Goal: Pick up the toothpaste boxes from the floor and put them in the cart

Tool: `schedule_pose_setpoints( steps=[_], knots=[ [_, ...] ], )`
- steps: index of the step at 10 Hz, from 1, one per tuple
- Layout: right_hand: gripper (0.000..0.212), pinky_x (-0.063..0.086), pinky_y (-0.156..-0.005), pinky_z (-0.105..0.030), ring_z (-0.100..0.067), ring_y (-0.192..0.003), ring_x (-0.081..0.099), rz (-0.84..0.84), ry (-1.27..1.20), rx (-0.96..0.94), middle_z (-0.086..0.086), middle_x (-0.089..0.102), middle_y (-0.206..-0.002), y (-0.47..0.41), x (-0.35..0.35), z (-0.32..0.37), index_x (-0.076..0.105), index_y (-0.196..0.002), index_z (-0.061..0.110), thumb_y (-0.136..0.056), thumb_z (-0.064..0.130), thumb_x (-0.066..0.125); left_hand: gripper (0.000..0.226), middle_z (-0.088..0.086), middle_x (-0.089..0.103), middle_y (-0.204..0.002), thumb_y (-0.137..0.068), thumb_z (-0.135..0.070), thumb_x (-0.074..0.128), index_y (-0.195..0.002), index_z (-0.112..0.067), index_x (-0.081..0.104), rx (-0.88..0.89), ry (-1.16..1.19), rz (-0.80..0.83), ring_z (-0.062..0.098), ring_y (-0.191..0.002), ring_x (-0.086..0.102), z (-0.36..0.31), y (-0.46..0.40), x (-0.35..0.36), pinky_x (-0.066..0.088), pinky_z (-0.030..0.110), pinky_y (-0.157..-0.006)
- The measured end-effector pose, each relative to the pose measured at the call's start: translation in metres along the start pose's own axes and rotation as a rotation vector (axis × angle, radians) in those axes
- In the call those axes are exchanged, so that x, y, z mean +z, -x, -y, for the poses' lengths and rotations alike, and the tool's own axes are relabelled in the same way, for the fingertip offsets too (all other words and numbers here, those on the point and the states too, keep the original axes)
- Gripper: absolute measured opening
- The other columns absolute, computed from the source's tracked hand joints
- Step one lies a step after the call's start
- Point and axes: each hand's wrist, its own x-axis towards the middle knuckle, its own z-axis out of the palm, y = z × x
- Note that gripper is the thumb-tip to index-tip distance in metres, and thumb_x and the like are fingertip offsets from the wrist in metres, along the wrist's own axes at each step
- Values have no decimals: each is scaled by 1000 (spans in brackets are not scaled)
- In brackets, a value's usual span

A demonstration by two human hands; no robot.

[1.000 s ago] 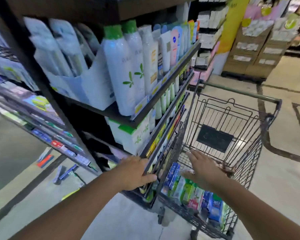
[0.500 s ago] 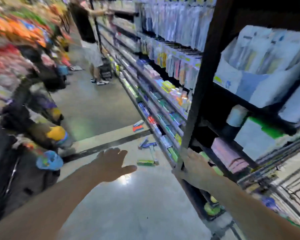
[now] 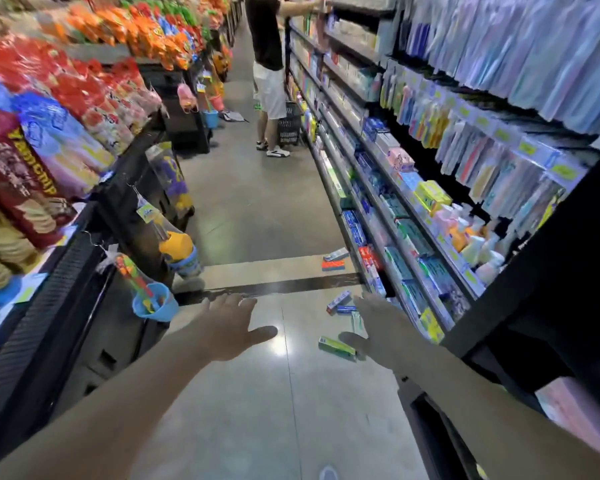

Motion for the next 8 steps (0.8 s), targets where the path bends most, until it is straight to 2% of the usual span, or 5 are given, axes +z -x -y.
schedule_pose_setpoints(
  steps=[2,5,6,7,8],
  knots=[
    [85,19,-120,-40,-24,-150,16,61,142,-12,-8,19,-163,-107,-30,-21,23,-154,14,-92,70,38,83,1,48,-142,-84,-83,28,-144,-26,40,-31,9,-47,25,-133,41,19,-90,-35,31,49,-112],
    [88,21,-120,-43,-24,-150,17,90,142,-86,-6,23,-161,-266,-41,-15,26,-152,18,-87,75,40,83,2,37,-154,-87,-79,30,-151,-26,30,-81,36,-35,27,-143,32,87,-202,-69,23,49,-118],
    [96,16,-123,-43,-24,-152,8,121,151,-81,-6,12,-165,-326,-40,3,14,-157,15,-87,79,30,91,1,36,-154,-82,-85,22,-151,-26,30,-74,47,-7,26,-143,31,127,-246,-71,24,49,-116],
    [112,17,-122,-41,-25,-151,12,99,173,-65,-9,16,-163,-388,-42,25,17,-156,14,-73,89,11,124,-1,38,-153,-56,-97,-6,-151,-26,30,-76,53,-24,25,-142,32,173,-291,-82,25,49,-115],
    [127,19,-121,-42,-25,-150,16,117,144,-40,-9,21,-161,-441,-49,43,21,-154,15,-61,97,-2,107,-2,40,-150,-69,-94,12,-149,-26,34,-93,85,24,23,-140,33,213,-332,-98,25,48,-114]
  ],
)
